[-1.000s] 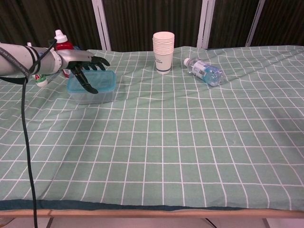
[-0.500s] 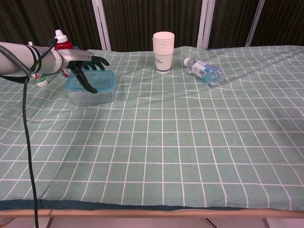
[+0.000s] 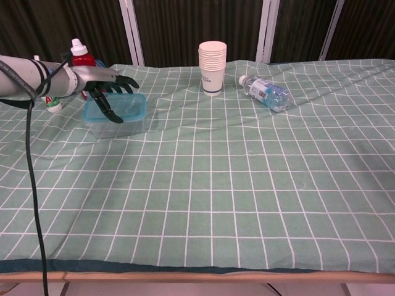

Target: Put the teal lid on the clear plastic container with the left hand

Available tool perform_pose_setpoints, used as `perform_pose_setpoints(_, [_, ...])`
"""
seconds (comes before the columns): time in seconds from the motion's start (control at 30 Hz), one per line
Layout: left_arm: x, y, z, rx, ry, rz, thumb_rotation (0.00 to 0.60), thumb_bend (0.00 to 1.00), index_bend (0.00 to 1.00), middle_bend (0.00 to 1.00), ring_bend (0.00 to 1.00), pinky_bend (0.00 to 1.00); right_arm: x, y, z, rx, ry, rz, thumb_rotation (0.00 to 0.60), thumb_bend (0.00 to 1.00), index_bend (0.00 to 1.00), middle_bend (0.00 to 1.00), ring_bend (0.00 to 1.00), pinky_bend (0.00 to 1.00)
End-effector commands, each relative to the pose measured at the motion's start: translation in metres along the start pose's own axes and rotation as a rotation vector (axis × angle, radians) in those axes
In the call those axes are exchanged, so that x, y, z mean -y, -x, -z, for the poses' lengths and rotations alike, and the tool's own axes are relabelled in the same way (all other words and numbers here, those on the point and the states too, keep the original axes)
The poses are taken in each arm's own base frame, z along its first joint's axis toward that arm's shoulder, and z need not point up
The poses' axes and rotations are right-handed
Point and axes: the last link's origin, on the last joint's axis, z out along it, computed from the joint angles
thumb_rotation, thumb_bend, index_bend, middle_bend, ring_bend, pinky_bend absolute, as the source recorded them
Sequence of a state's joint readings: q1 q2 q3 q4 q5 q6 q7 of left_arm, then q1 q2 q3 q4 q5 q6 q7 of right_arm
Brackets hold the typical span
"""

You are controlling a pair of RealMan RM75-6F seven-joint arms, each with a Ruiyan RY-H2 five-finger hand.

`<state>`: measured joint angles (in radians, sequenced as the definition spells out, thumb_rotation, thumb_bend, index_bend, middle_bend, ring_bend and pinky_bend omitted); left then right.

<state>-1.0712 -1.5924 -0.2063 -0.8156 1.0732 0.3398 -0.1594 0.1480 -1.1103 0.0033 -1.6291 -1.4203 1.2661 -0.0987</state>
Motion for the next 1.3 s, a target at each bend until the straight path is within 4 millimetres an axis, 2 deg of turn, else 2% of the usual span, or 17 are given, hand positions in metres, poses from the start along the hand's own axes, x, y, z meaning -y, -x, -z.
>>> perform_pose_setpoints(0.03, [0.0,0.001,0.0,0.006,-0.002,0.005,0.6,0.25,0.0,0.37,0.68,0.52,0.0,0.0,0.0,0.001,0.001,0.0,0.6,0.13,0.0,0.0,0.0,0.0])
perform_pose_setpoints(0.13, [0.002,0.001,0.0,0.013,-0.005,0.014,0.6,0.25,0.0,0.36,0.54,0.35,0.0,0.0,0.0,0.001,0.0,0.0,0.6,0.13,0.0,0.0,0.0,0.0])
perform_pose_setpoints(0.2, [0.002,0.001,0.001,0.012,-0.006,0.017,0.6,0.25,0.0,0.35,0.4,0.23,0.0,0.0,0.0,0.0,0.001,-0.001,0.6,0.13,0.0,0.0,0.0,0.0])
perform_pose_setpoints(0.3, [0.004,0.002,0.001,0.015,-0.008,0.021,0.6,0.25,0.0,0.29,0.22,0.15,0.0,0.0,0.0,-0.001,0.0,0.0,0.6,0.13,0.0,0.0,0.0,0.0])
perform_pose_setpoints(0.47, [0.004,0.002,0.002,0.01,-0.005,0.02,0.6,0.25,0.0,0.15,0.02,0.06,0.0,0.0,0.0,0.0,0.0,0.002,0.6,0.13,0.0,0.0,0.0,0.0])
perform_pose_setpoints(0.67, [0.004,0.003,0.004,0.011,0.001,0.0,0.6,0.22,0.0,0.03,0.0,0.0,0.001,0.0,0.0,0.0,0.0,0.002,0.6,0.13,0.0,0.0,0.0,0.0])
perform_pose_setpoints(0.77, [0.003,0.004,0.004,0.003,0.003,-0.007,0.6,0.21,0.0,0.0,0.0,0.0,0.0,0.0,0.0,-0.002,0.0,0.001,0.6,0.13,0.0,0.0,0.0,0.0])
perform_pose_setpoints(1.1, [0.002,0.004,0.005,0.003,0.007,-0.008,0.6,0.19,0.0,0.0,0.0,0.0,0.0,-0.001,0.001,-0.005,-0.001,-0.001,0.6,0.13,0.0,0.0,0.0,0.0])
perform_pose_setpoints(1.3, [-0.01,-0.007,0.027,-0.071,0.098,-0.029,0.6,0.19,0.0,0.0,0.0,0.0,0.0,-0.001,0.001,-0.005,-0.004,0.001,0.6,0.13,0.0,0.0,0.0,0.0])
